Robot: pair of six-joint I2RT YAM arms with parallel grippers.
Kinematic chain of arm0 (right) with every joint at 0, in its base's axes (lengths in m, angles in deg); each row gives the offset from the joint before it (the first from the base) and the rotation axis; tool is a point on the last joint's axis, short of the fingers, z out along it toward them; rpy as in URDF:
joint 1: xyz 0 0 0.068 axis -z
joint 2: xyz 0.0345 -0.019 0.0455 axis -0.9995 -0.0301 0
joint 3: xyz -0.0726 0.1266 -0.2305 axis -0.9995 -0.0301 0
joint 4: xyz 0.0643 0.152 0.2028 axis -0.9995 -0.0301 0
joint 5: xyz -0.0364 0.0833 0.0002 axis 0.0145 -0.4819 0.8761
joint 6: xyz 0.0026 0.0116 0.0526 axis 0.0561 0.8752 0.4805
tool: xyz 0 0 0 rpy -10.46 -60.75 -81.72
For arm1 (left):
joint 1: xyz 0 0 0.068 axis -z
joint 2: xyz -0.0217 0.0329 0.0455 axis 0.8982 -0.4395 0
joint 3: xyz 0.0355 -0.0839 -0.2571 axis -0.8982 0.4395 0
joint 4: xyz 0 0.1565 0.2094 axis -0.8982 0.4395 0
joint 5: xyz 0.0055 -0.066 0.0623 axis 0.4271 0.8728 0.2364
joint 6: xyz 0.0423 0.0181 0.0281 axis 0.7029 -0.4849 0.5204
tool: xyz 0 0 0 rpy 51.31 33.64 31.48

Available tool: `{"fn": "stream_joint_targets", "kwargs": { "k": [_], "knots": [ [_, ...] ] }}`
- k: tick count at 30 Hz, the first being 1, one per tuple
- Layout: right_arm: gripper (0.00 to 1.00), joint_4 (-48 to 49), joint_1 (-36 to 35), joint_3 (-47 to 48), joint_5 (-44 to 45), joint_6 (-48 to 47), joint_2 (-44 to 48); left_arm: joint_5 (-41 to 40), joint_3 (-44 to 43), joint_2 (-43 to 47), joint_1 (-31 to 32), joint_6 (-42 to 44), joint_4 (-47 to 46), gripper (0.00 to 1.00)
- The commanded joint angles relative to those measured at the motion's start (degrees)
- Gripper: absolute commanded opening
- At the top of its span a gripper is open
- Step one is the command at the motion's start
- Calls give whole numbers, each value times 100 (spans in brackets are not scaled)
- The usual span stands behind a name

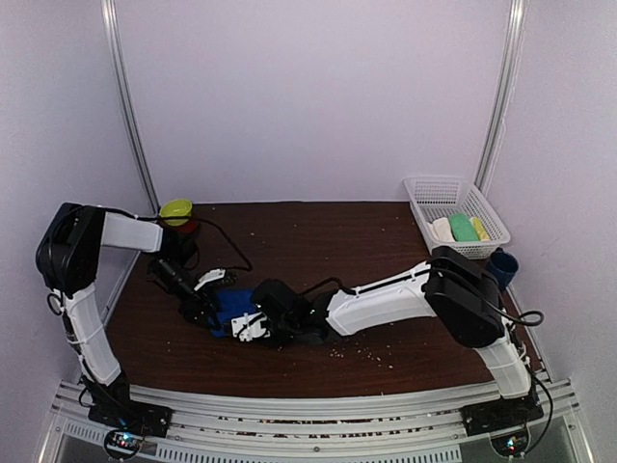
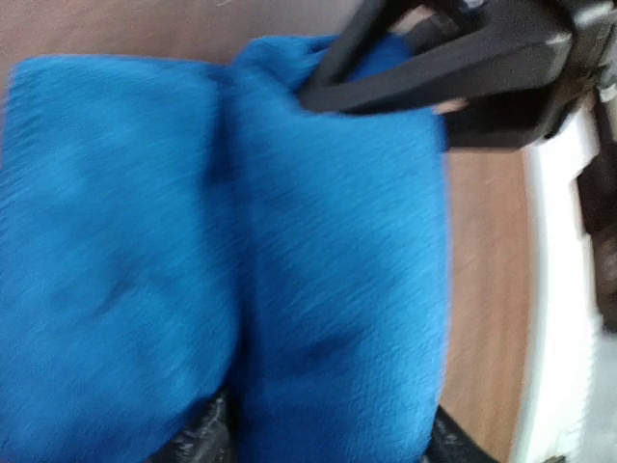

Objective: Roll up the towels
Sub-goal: Roll the towel at the center of the board.

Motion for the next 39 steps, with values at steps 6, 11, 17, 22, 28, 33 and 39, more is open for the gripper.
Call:
{"fn": "stream_joint_targets", "kwargs": {
  "k": [6,11,17,22,28,33,39],
  "knots": [
    [6,-2053,-26,704,-1083,897,-285,-1033,867,1906,-458,-419,-1509,81],
    [8,-3158,-21,1613,-1619,1461,-675,-1090,1953,3012,-480,-313,-2507,88],
    [12,-4525,-29,2926,-2255,2093,-1248,-884,2952,3831,-486,-125,-3213,91],
    [17,-5170,-28,3650,-2527,2429,-1585,-722,3781,4745,-481,-1,-3855,95],
    [16,-5349,30,3932,-2058,3044,-1686,-707,3950,5408,-484,-164,-4118,98],
    [12,-5420,156,3535,-1705,3489,-1424,-709,3611,4915,-480,19,-4048,98],
    [10,-5306,302,2599,-1629,3751,-802,-579,3286,4731,-485,455,-3786,98]
  ]
}}
